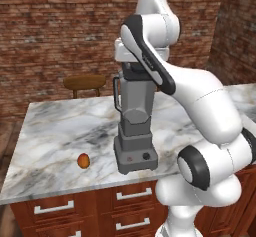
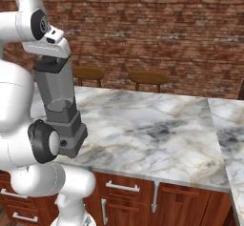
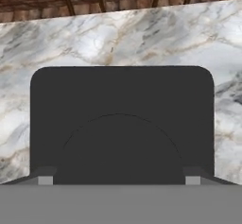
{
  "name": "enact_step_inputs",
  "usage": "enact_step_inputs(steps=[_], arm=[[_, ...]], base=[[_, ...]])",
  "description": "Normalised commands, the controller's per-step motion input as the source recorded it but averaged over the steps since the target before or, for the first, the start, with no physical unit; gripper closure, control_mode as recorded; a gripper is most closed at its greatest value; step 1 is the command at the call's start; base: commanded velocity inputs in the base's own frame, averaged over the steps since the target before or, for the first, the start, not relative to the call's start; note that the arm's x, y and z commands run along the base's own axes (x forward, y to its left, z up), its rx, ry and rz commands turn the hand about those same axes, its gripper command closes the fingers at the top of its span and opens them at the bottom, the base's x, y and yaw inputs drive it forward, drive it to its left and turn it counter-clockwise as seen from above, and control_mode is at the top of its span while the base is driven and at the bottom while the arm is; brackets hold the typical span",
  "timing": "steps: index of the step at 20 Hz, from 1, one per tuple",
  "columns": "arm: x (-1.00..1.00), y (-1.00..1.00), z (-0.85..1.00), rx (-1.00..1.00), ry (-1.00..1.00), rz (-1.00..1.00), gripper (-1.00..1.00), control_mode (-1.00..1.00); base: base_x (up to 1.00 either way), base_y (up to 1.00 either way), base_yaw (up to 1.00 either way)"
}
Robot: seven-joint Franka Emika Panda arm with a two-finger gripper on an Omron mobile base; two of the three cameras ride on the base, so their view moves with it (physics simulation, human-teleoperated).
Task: Open the blender lid, put the mango in the blender, close the lid, and start the blender.
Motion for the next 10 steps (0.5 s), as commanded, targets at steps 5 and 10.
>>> enact_step_inputs(steps=[5, 10], arm=[[-0.2, -0.03, 0.95, 0.03, -0.04, -0.04, 1.0, -1.0], [-0.47, -0.59, 0.17, 0.03, -0.03, -0.07, 1.0, -1.0]], base=[[0.0, 0.0, 0.0], [0.0, 0.0, 0.0]])
